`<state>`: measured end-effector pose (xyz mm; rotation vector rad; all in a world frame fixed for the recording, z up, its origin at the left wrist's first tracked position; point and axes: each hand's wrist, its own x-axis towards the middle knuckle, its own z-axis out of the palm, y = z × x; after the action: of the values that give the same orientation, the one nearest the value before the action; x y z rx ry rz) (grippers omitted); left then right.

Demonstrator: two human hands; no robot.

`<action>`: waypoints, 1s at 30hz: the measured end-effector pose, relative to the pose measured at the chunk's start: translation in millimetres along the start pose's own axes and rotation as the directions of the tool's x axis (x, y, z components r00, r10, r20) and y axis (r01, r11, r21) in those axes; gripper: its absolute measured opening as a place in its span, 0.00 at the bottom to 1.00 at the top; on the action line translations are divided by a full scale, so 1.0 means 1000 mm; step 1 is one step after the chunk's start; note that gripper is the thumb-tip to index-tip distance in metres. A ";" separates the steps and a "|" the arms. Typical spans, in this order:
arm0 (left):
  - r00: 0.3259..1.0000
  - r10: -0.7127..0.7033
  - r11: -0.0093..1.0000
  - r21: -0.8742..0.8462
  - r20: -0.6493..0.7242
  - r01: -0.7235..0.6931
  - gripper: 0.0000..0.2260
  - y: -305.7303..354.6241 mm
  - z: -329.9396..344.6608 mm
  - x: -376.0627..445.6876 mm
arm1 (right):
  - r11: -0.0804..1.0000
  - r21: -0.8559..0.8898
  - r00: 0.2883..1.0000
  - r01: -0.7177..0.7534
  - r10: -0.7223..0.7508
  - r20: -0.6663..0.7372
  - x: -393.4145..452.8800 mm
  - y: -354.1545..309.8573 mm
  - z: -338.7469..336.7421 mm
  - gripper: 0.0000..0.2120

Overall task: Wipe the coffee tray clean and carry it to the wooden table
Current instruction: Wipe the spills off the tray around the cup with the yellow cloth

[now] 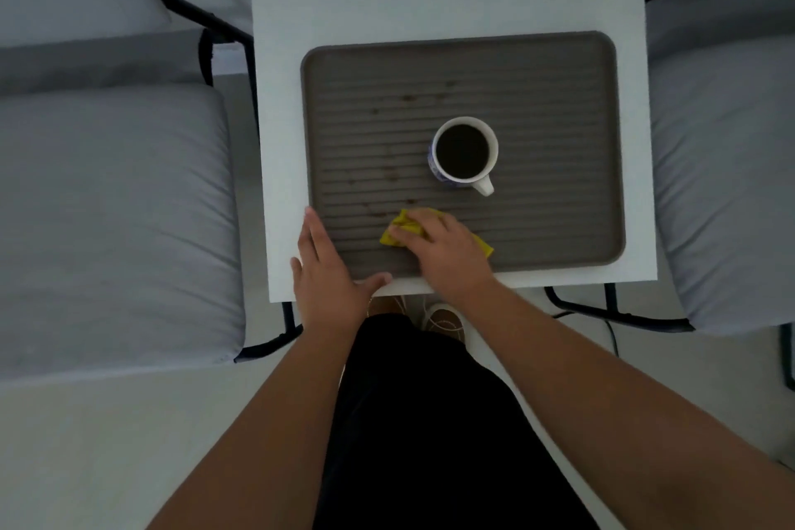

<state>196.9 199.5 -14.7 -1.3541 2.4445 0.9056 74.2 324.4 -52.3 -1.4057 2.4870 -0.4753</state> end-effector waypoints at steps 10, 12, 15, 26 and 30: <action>0.986 0.014 0.995 0.093 0.165 -0.030 0.53 -0.015 -0.031 0.030 | 0.998 -0.048 0.995 -0.036 0.032 -0.097 -0.013 0.015 -0.004 0.20; 0.975 0.019 0.997 0.063 0.220 -0.034 0.52 -0.017 -0.035 0.034 | 1.000 -0.011 1.000 0.003 -0.004 -0.026 0.005 -0.015 0.004 0.20; 0.981 0.025 0.999 0.039 0.193 -0.033 0.38 -0.025 -0.041 0.040 | 0.999 0.037 0.998 -0.030 0.028 0.049 0.017 -0.038 0.005 0.26; 0.978 -0.040 0.972 -0.218 0.203 0.085 0.28 -0.037 -0.039 0.045 | 0.893 0.010 0.886 -0.450 0.447 -0.126 -0.039 0.039 -0.031 0.20; 0.973 -0.046 0.972 -0.216 0.225 0.096 0.29 -0.043 -0.035 0.049 | 0.936 0.113 0.941 -0.335 0.338 -0.007 -0.003 -0.029 -0.002 0.19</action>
<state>208.7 127.5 -27.4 -1.3215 2.1667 1.2731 97.5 313.7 -38.7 -0.9106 2.6046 -0.5490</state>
